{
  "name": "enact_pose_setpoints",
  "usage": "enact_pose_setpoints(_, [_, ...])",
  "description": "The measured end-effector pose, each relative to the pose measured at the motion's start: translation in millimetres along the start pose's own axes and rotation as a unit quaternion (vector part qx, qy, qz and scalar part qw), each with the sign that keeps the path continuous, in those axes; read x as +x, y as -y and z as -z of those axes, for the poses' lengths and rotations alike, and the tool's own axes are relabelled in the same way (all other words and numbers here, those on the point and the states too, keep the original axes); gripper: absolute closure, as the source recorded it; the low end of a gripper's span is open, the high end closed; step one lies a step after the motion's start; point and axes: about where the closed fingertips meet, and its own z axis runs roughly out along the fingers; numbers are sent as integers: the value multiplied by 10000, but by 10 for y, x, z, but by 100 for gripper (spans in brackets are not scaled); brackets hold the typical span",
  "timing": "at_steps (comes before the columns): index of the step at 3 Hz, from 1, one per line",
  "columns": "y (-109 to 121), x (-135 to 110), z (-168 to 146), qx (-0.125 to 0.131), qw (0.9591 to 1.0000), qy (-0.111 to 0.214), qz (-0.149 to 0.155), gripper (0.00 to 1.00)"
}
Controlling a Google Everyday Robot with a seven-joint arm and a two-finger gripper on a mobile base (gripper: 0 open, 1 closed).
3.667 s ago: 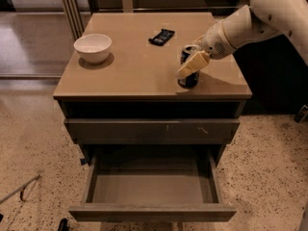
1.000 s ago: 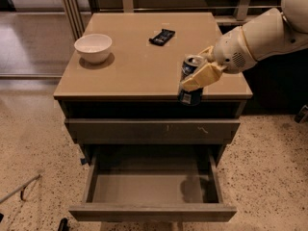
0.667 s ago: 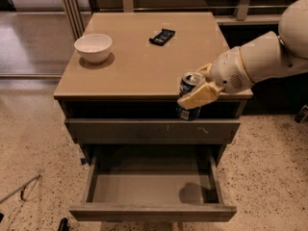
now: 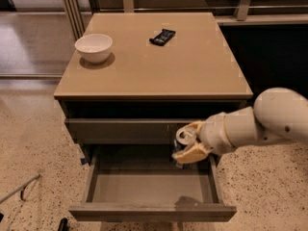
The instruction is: Place pepsi can into middle drawer
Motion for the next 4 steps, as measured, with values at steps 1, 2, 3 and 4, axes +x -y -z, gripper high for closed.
enact_pose_setpoints(1, [-336,353,-283,-344,9991,-217,-147,100])
enact_pose_setpoints(2, [-340,398,-326,-354,9990,-244,-79,100])
enact_pose_setpoints(3, [-352,583,-499,-391,9984,-351,196,100])
enact_pose_setpoints(4, [-301,936,-850,-283,9984,-186,447,100])
